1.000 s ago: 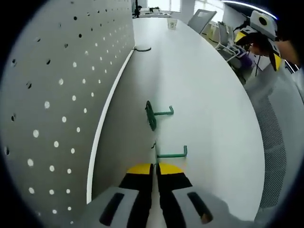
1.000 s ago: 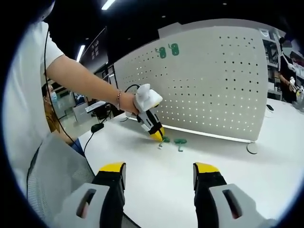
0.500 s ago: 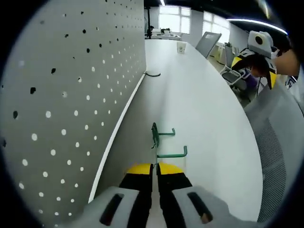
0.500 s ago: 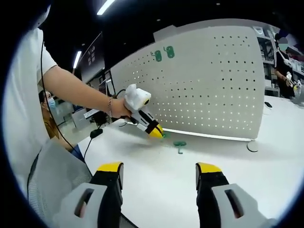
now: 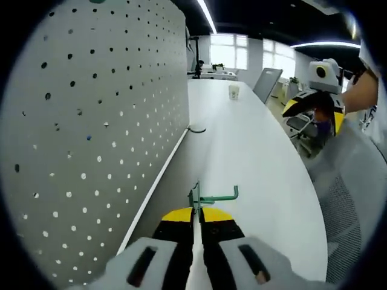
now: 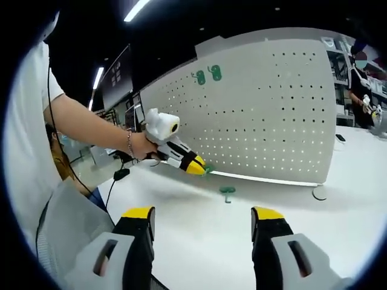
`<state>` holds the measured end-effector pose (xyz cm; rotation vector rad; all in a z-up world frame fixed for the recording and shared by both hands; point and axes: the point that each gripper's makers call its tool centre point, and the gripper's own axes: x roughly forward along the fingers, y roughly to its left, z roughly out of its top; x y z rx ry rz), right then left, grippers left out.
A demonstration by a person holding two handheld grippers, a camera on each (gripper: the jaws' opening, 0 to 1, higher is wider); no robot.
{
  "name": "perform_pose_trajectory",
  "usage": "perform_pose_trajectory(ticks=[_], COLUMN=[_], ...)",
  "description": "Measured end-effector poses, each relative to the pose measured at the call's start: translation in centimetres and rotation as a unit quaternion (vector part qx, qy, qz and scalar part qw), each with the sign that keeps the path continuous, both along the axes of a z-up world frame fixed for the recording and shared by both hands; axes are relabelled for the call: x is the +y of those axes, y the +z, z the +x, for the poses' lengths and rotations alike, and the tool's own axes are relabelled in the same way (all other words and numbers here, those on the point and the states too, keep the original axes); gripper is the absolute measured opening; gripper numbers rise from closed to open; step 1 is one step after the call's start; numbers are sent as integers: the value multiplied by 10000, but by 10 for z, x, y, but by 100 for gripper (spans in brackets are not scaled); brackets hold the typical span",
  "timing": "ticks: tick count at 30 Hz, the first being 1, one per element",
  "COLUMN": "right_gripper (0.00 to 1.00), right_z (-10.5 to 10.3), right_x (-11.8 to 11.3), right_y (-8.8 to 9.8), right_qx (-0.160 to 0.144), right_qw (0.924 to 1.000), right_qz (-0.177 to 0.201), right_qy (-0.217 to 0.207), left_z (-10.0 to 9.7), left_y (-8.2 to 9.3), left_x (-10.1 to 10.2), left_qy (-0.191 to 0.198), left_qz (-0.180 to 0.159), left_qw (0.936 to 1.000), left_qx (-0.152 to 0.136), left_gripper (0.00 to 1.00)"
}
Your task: Insert the hook assembly into the mounting plate slot until the hook locks in place.
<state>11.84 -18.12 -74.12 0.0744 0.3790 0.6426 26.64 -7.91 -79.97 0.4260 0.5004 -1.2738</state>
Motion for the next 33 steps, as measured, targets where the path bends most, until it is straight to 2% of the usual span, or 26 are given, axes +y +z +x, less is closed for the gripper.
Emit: perform_pose_trajectory(ticks=[2,4,15,17,28,33], right_gripper=[62,64,68,69,69,69], right_z=[0,0,-1,-1,0,1], right_x=[0,1,6,6,11,10], right_y=[2,3,8,9,16,16], right_qx=[-21,-45,-165,-188,-241,-243], right_qw=[10000,10000,9999,9998,9995,9994], right_qz=[2,14,10,10,184,261], right_qy=[4,0,39,35,54,25], left_z=[-1,0,-9,-10,-25,-34], left_y=[6,9,39,42,64,75], left_x=[0,2,5,6,13,17], left_qy=[60,68,255,297,530,648], left_qz=[-83,-67,-528,-554,-921,-1195], left_qw=[9999,9996,9967,9955,9907,9868], left_qx=[-55,-250,-554,-702,-848,-884], left_gripper=[4,4,4,4,4,4])
